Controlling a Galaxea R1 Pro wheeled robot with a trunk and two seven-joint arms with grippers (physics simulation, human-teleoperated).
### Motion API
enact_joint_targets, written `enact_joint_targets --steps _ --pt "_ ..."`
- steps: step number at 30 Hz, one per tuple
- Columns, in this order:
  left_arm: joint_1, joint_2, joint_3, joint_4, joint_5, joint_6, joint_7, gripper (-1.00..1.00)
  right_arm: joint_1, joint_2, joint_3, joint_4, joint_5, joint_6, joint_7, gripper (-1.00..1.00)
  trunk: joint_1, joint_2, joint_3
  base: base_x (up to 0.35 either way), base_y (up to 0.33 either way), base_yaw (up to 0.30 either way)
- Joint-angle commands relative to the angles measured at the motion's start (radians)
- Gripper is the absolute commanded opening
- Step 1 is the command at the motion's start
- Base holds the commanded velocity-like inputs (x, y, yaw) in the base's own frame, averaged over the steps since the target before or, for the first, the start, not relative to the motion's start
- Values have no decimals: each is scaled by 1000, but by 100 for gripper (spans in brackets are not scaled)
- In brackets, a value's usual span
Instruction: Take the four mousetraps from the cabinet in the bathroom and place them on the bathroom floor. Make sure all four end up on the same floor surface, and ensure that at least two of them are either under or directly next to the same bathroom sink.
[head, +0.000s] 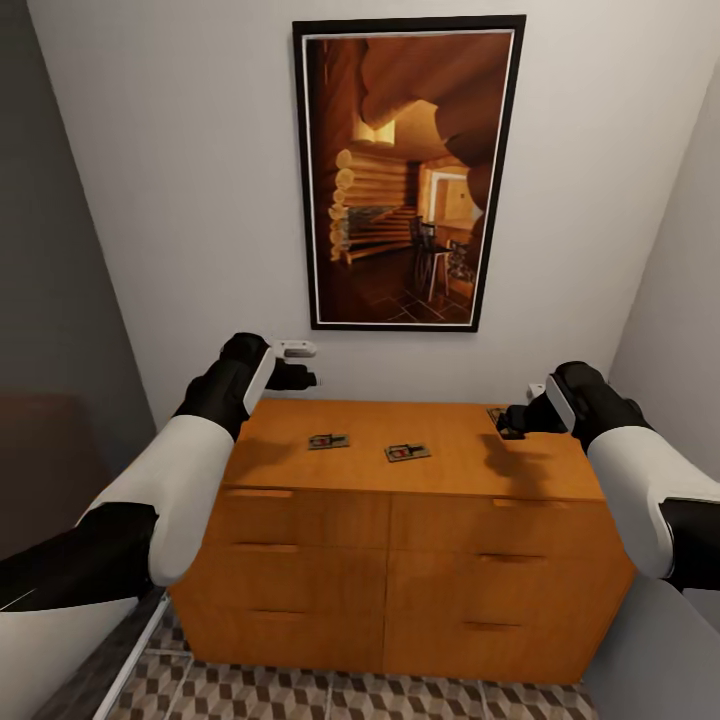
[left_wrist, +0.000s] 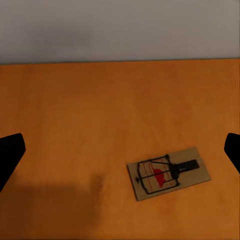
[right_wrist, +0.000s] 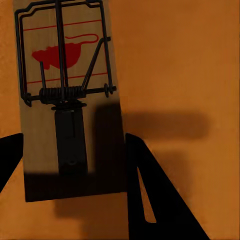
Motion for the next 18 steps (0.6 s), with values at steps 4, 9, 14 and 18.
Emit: enact_joint_targets --steps 4,9,14,18 --pt "-1 1 2 -1 -3 4 2 100 -1 1 -2 -1 2 4 2 -100 0 -1 -1 0 131 0" --pt "-1 1 2 0 -3 3 1 100 -1 1 -2 -1 0 4 2 -100 0 -1 -1 0 113 0" --pt "-1 1 2 1 -3 3 2 100 -1 3 -2 -1 -1 4 1 -100 0 -1 -1 0 44 0" --pt "-1 2 2 1 -3 3 3 100 -1 4 -2 -1 -3 4 2 -100 0 -1 -1 0 12 0"
